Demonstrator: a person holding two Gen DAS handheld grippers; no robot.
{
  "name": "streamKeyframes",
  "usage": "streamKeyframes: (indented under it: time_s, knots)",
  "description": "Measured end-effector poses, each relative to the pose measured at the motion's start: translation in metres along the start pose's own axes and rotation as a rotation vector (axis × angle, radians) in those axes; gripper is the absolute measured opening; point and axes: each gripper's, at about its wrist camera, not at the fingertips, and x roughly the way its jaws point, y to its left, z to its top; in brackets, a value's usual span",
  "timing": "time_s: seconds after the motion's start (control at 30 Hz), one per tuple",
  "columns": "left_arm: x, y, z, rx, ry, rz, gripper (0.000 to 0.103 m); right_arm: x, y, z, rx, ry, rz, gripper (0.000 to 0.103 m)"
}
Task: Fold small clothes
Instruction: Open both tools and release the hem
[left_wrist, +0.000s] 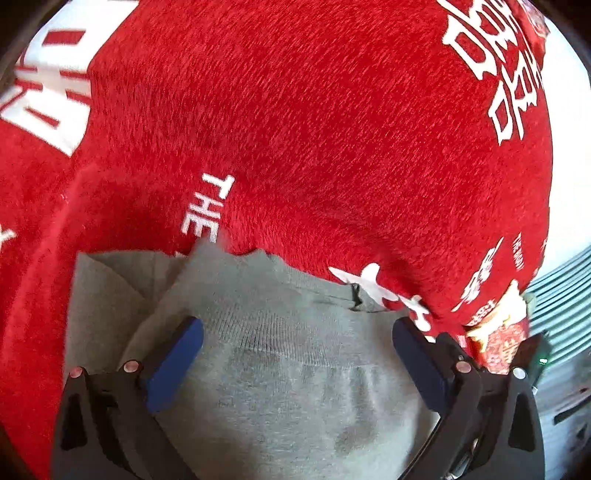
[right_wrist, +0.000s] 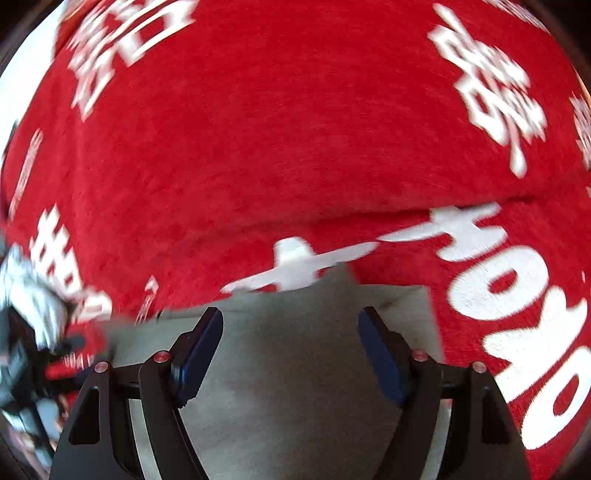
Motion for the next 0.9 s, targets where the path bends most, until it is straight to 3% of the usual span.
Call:
streamKeyframes:
  time_s: [0.17,0.3,0.43,0.5,0.57,0.63,0.77,0.9]
  knots:
    - [-0.001,0.003,0.003,0.000,0.009,0.052,0.102,0.002,0.044,-0.009,-0.156,0.022,0.024,0.079]
    - [-0.013,-0.006,-0.004,0.103,0.003,0.127,0.102,0.017,0.074,-0.023,-0.289,0.095,0.012,0.079]
    - [0.003,-0.026,-0.018,0.313,-0.011,0.350,0.102,0.054,0.076,-0.042,-0.390,0.212,-0.129,0.079]
    - [0.020,-0.023,-0.024,0.360,0.011,0.461,0.102,0.053,0.063,-0.042,-0.351,0.176,-0.115,0.082]
    - [0.030,-0.018,-0.028,0.376,0.030,0.522,0.102,0.053,0.045,-0.037,-0.288,0.173,-0.151,0.084]
    - [0.026,-0.019,-0.028,0.381,0.015,0.520,0.102,0.050,0.026,-0.031,-0.208,0.181,-0.166,0.083]
    - [0.015,-0.019,-0.035,0.387,0.002,0.514,0.102,0.029,0.015,-0.031,-0.173,0.148,-0.220,0.084]
    - [-0.008,-0.023,-0.052,0.382,-0.019,0.483,0.102,-0.004,0.031,-0.045,-0.187,0.079,-0.156,0.084]
